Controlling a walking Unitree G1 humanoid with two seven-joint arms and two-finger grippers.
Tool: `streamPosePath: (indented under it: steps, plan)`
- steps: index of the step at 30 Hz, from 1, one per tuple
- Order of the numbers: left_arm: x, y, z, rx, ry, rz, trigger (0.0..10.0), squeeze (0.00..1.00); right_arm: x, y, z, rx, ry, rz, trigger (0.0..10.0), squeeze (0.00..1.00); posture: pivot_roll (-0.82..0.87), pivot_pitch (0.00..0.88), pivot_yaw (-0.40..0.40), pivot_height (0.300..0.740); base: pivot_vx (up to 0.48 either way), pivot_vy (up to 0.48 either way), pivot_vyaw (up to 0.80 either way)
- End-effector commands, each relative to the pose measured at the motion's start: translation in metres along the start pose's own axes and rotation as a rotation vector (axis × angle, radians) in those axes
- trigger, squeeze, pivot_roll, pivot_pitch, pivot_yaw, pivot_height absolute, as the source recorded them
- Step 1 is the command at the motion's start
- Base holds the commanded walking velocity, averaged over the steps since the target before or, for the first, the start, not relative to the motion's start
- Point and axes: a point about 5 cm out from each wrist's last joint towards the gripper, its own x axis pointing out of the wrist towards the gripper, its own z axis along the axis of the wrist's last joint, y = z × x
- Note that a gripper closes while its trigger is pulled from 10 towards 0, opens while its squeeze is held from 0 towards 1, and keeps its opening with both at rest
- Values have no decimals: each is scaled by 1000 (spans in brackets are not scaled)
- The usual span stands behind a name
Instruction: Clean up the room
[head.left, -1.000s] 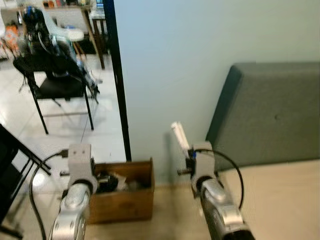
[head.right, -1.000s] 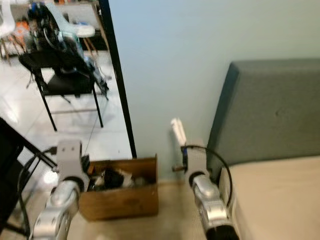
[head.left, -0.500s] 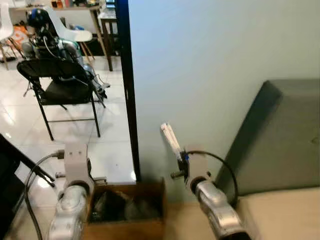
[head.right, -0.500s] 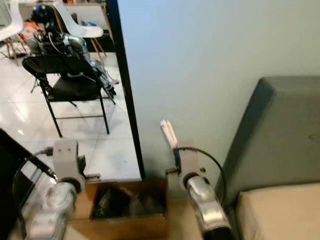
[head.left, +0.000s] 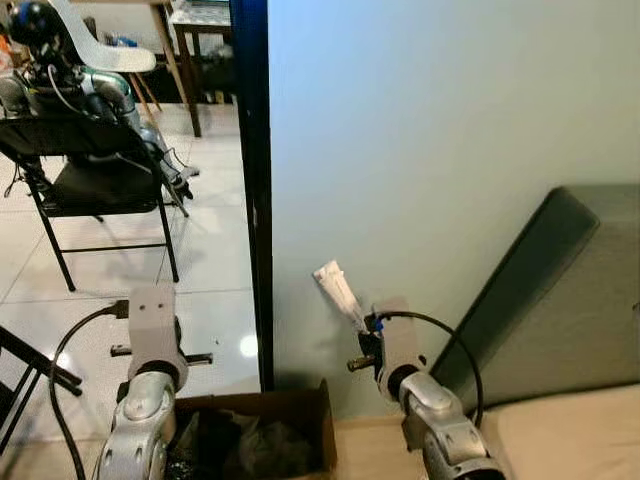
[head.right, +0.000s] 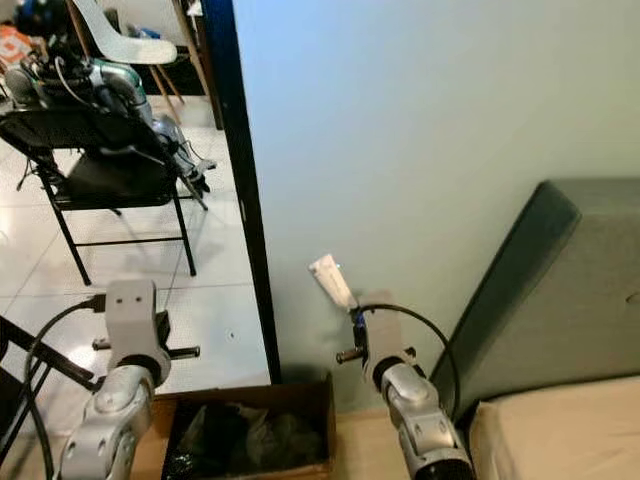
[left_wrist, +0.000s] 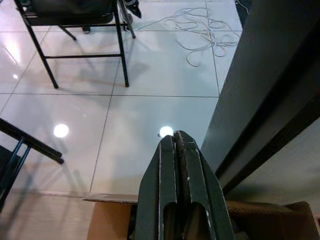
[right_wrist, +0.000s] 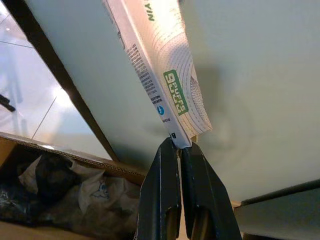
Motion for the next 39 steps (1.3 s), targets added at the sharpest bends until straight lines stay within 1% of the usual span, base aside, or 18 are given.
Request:
streamPosePath:
  steps: [1, 7, 9, 12, 14, 15, 16, 17, 18, 20, 22, 23, 25, 26, 29, 35, 36, 39]
  plan:
    - [-3, 2, -4, 28, 11, 4, 10000, 0, 3, 7, 9, -29, -7, 51, 10000, 0, 11, 73, -40, 740, 0, 0, 0]
    - [-5, 1, -5, 36, 15, -3, 10000, 0, 2, 17, 6, -116, 67, 182, 10000, 0, 12, 82, -42, 740, 0, 0, 0]
    - [-5, 1, -6, 38, 25, -9, 10000, 0, -1, 22, 1, -208, 133, 271, 10000, 0, 12, 82, -42, 740, 0, 0, 0]
    - [-5, 1, -7, 38, 27, -10, 10000, 0, -1, 23, 0, -230, 148, 289, 10000, 0, 11, 87, -41, 740, 0, 0, 0]
    - [-6, 1, -10, 79, 46, -55, 10000, 0, -9, 27, -3, -455, 238, 481, 10000, 0, 9, 93, -40, 740, 0, 0, 0]
    - [-6, 1, -10, 79, 46, -55, 10000, 0, -9, 27, -3, -455, 238, 481, 10000, 0, 9, 93, -40, 740, 0, 0, 0]
    - [-7, 1, -12, 97, 55, -76, 10000, 0, -13, 27, -6, -541, 282, 556, 10000, 0, 9, 93, -40, 740, 0, 0, 0]
    - [-9, 0, -17, 158, 76, -133, 10000, 0, -14, 26, -4, -647, 317, 627, 10000, 0, 4, 104, -36, 740, 0, 0, 0]
    - [-9, 0, -17, 158, 76, -133, 10000, 0, -14, 26, -4, -647, 317, 627, 10000, 0, 4, 104, -36, 740, 0, 0, 0]
    - [-12, 0, -23, 236, 93, -198, 10000, 0, -9, 26, 1, -719, 320, 659, 10000, 0, -1, 117, -34, 740, 0, 0, 0]
    - [-20, 4, -33, 410, 102, -346, 10000, 0, 7, 31, 15, -824, 312, 684, 10000, 0, -2, 142, -35, 740, 0, 0, 0]
    - [-20, 4, -33, 410, 102, -346, 10000, 0, 7, 31, 15, -824, 312, 684, 10000, 0, -2, 142, -35, 740, 0, 0, 0]
    - [-30, 10, -36, 535, 82, -477, 10000, 0, 19, 40, 21, -928, 329, 721, 10000, 0, 1, 171, -45, 740, 0, 0, 0]
    - [-30, 10, -36, 535, 82, -477, 10000, 0, 19, 40, 21, -928, 329, 721, 10000, 0, 1, 171, -45, 740, 0, 0, 0]
    - [-48, 20, -38, 678, 78, -629, 10000, 0, 25, 56, 4, -1014, 409, 809, 10000, 0, 24, 240, -72, 740, 0, 0, 0]
    - [-64, 27, -40, 751, 74, -705, 10000, 0, 22, 63, -25, -1056, 506, 839, 10000, 0, 39, 288, -95, 740, 0, 0, 0]
    - [-73, 26, -38, 766, 48, -715, 10000, 0, 19, 62, -44, -1100, 539, 821, 10000, 0, 54, 315, -105, 740, 0, 0, 0]
    - [-78, 25, -36, 762, 32, -716, 10000, 0, 19, 61, -53, -1111, 529, 780, 10000, 0, 55, 326, -109, 740, 0, 0, 0]
